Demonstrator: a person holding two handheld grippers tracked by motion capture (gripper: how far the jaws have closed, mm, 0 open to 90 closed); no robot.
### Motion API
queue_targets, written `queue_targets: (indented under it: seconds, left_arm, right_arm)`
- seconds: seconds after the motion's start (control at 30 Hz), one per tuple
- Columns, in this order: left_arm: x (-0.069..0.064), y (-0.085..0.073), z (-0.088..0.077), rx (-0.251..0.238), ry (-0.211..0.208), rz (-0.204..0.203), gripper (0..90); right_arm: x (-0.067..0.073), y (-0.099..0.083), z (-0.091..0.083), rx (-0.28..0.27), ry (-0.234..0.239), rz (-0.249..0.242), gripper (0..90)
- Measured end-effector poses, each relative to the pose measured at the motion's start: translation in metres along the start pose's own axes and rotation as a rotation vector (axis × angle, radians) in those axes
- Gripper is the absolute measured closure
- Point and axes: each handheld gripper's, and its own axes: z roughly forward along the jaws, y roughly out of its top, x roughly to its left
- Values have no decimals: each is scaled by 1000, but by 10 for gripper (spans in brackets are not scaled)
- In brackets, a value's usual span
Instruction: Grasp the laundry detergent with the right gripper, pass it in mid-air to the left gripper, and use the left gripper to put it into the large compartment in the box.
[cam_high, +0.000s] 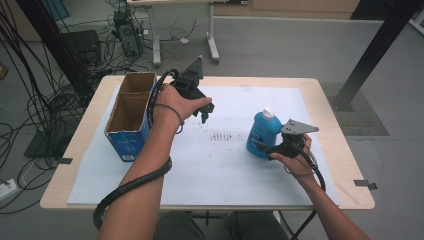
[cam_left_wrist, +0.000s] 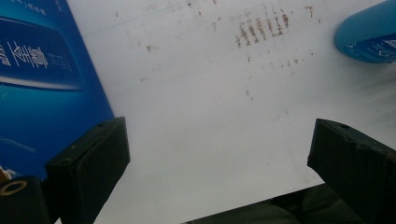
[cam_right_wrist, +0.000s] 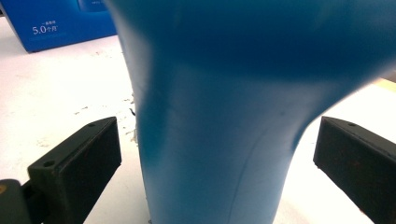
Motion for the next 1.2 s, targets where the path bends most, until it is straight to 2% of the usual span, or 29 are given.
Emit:
queue_targets:
  seconds: [1.2]
  left_arm:
    - [-1, 2, -2, 1, 7, 11, 57]
  right_arm:
    - [0, 1, 1, 1, 7, -12, 14]
